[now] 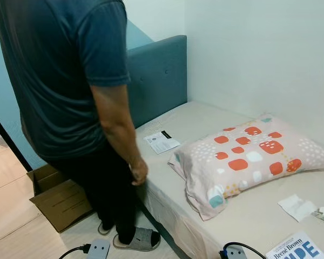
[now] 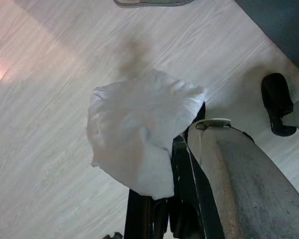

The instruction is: Clean up the room

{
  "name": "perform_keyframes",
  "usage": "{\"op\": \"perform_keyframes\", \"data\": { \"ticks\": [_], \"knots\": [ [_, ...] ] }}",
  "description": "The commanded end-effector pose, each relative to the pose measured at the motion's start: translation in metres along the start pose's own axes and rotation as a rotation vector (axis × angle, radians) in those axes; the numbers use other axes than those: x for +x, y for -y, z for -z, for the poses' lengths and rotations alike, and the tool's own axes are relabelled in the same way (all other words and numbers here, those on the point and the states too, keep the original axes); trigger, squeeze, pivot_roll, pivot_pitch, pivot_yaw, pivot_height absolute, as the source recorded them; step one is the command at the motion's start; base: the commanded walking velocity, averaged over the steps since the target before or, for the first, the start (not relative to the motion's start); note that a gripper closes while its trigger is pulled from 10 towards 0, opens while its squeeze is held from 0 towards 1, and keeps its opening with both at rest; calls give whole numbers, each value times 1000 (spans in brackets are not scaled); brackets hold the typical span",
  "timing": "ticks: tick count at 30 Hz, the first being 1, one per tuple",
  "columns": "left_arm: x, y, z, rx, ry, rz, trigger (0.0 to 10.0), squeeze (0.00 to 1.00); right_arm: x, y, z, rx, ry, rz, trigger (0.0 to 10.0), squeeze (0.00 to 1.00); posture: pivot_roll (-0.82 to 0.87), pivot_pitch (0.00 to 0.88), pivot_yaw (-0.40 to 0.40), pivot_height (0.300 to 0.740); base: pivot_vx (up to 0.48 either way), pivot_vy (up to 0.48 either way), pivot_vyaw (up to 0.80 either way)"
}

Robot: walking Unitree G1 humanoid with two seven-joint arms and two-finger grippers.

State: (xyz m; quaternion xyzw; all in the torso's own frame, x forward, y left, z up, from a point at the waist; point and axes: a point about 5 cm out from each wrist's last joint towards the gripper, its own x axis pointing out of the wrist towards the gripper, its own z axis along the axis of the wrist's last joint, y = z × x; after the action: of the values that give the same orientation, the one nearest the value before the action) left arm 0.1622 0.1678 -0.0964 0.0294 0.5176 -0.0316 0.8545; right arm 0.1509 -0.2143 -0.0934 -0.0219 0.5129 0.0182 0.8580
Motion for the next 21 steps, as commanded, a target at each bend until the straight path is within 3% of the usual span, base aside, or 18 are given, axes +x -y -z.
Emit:
{"op": "perform_keyframes", "data": {
  "ticks": [1,21],
  "knots": [
    [-1,-4,3,16,-16,-10,10000,0,0,-5,6,8,-20,-11,10000,0,-190,0,37,740,-364,0,0],
    [-1,-4,6,35,-25,-4,10000,0,0,-6,10,10,-27,-15,10000,0,-200,0,43,740,-435,0,0]
  ]
}}
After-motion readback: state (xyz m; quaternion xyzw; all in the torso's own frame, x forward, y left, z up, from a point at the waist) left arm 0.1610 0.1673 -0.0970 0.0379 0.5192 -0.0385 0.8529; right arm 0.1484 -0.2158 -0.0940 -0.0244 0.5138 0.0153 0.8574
